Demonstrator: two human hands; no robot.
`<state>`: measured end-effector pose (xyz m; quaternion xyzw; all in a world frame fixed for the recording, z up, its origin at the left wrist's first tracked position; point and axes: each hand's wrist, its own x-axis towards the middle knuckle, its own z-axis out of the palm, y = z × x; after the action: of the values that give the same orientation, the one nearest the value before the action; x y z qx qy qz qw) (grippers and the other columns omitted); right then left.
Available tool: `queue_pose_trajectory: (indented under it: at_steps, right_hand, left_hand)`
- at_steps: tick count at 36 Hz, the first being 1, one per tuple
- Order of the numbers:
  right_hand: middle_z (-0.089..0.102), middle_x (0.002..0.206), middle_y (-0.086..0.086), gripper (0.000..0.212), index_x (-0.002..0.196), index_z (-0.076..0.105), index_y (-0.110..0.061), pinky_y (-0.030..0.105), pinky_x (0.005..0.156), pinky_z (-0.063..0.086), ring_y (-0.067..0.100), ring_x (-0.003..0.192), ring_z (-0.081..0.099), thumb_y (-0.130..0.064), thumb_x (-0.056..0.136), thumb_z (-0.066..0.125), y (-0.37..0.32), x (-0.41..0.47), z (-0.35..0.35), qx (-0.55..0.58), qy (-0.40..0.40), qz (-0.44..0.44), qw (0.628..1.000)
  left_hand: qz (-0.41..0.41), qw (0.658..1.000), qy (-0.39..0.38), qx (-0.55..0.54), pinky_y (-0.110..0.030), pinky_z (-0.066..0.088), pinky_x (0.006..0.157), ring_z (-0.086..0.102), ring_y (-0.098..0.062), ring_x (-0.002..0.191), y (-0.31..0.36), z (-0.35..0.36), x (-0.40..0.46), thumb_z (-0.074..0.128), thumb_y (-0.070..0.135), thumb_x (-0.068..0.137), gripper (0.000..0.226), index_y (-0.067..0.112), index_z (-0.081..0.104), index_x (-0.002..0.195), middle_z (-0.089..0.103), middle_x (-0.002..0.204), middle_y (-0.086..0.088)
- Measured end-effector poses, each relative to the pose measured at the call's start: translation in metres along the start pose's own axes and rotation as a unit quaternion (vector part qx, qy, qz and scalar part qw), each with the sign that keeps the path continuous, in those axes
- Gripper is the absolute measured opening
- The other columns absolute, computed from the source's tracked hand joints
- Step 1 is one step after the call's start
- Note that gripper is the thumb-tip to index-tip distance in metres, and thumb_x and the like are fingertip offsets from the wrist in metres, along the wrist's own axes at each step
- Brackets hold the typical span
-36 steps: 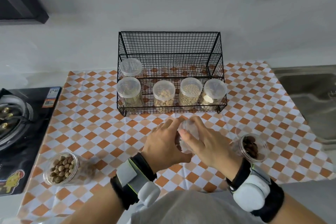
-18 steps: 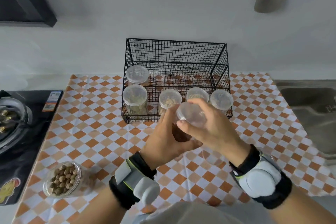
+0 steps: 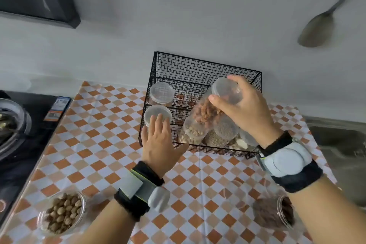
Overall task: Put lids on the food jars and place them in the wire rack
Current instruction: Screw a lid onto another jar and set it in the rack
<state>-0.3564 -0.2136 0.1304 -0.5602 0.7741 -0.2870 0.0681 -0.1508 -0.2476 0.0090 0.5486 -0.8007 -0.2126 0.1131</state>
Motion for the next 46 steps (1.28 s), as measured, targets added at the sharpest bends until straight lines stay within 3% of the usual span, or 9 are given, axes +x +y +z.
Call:
queue_pose_trajectory:
  at_steps: [3, 6, 10, 14, 19, 22, 31, 38, 46]
  right_hand:
    - [0.059, 0.136, -0.009, 0.077, 0.142, 0.049, -0.028, 0.017, 0.076, 0.040, 0.006, 0.112, 0.053, -0.069, 0.080, 0.069, 0.001, 0.011, 0.001, -0.002, 0.013, 0.007, 1.000]
    - [0.060, 0.134, -0.008, 0.076, 0.140, 0.048, -0.028, 0.025, 0.079, 0.041, 0.005, 0.107, 0.050, -0.069, 0.080, 0.070, -0.003, 0.031, 0.009, -0.011, 0.013, 0.012, 1.000]
    - [0.062, 0.132, -0.006, 0.078, 0.140, 0.047, -0.028, 0.028, 0.080, 0.043, 0.008, 0.105, 0.052, -0.070, 0.079, 0.070, -0.002, 0.047, 0.017, -0.018, 0.017, 0.017, 1.000]
    - [0.063, 0.129, -0.005, 0.079, 0.139, 0.047, -0.028, 0.030, 0.080, 0.048, 0.015, 0.109, 0.059, -0.072, 0.078, 0.071, 0.000, 0.060, 0.028, -0.027, 0.016, 0.017, 0.999]
    - [0.062, 0.133, -0.004, 0.079, 0.139, 0.046, -0.027, 0.027, 0.079, 0.043, 0.012, 0.108, 0.056, -0.070, 0.078, 0.072, 0.003, 0.070, 0.039, -0.044, 0.007, 0.024, 0.999]
    - [0.062, 0.131, -0.004, 0.079, 0.138, 0.045, -0.028, 0.029, 0.079, 0.047, 0.015, 0.109, 0.060, -0.073, 0.077, 0.071, 0.007, 0.076, 0.047, -0.054, -0.002, 0.022, 0.998]
    - [0.063, 0.120, -0.006, 0.076, 0.135, 0.047, -0.029, 0.027, 0.071, 0.042, 0.014, 0.098, 0.056, -0.074, 0.078, 0.068, 0.011, 0.089, 0.063, -0.069, -0.007, 0.017, 0.997]
    - [0.058, 0.104, -0.009, 0.072, 0.126, 0.045, -0.029, 0.029, 0.065, 0.051, 0.018, 0.086, 0.061, -0.076, 0.077, 0.067, 0.014, 0.092, 0.074, -0.106, -0.030, 0.005, 0.994]
    - [0.059, 0.105, -0.009, 0.069, 0.122, 0.044, -0.027, 0.032, 0.066, 0.053, 0.019, 0.085, 0.062, -0.075, 0.078, 0.068, 0.021, 0.091, 0.091, -0.129, -0.058, 0.001, 0.990]
  left_hand:
    - [-0.004, 1.000, 0.004, 0.010, -0.051, 0.004, 0.128, 0.000, -0.028, 0.159, -0.003, 0.002, 0.003, 0.049, 0.069, 0.092, 0.093, 0.014, 0.019, 0.160, 0.010, 0.171, -0.009]
    - [-0.006, 1.000, 0.013, 0.009, -0.053, 0.003, 0.127, 0.005, -0.030, 0.159, -0.008, 0.004, 0.015, 0.045, 0.069, 0.093, 0.088, 0.013, 0.026, 0.158, 0.015, 0.170, -0.011]
    - [0.004, 0.997, 0.082, -0.003, -0.057, 0.027, 0.121, 0.036, -0.035, 0.144, -0.010, 0.006, 0.028, 0.030, 0.071, 0.085, 0.083, 0.009, 0.053, 0.134, 0.046, 0.148, -0.015]
    - [-0.002, 0.992, 0.127, -0.027, -0.055, 0.044, 0.107, 0.052, -0.037, 0.124, -0.015, 0.011, 0.039, 0.050, 0.058, 0.084, 0.061, 0.009, 0.059, 0.118, 0.056, 0.130, -0.014]
    - [-0.035, 0.985, 0.163, -0.043, -0.053, 0.050, 0.097, 0.055, -0.035, 0.112, -0.016, 0.012, 0.049, 0.047, 0.050, 0.085, 0.054, 0.008, 0.061, 0.115, 0.060, 0.121, -0.012]
    - [-0.034, 0.983, 0.180, -0.030, -0.052, 0.050, 0.095, 0.055, -0.035, 0.109, -0.020, 0.015, 0.053, 0.057, 0.045, 0.086, 0.047, 0.008, 0.062, 0.115, 0.061, 0.118, -0.012]
    - [-0.030, 0.977, 0.212, 0.001, -0.051, 0.049, 0.096, 0.054, -0.035, 0.114, -0.022, 0.028, 0.056, 0.068, 0.038, 0.086, 0.041, 0.008, 0.061, 0.112, 0.061, 0.117, -0.011]
    - [-0.033, 0.972, 0.232, 0.002, -0.051, 0.049, 0.097, 0.055, -0.036, 0.114, -0.020, 0.032, 0.058, 0.070, 0.036, 0.085, 0.040, 0.007, 0.062, 0.111, 0.062, 0.115, -0.012]
    - [-0.037, 0.971, 0.238, 0.004, -0.051, 0.048, 0.098, 0.053, -0.035, 0.116, -0.021, 0.036, 0.060, 0.069, 0.038, 0.086, 0.041, 0.007, 0.063, 0.112, 0.062, 0.119, -0.012]
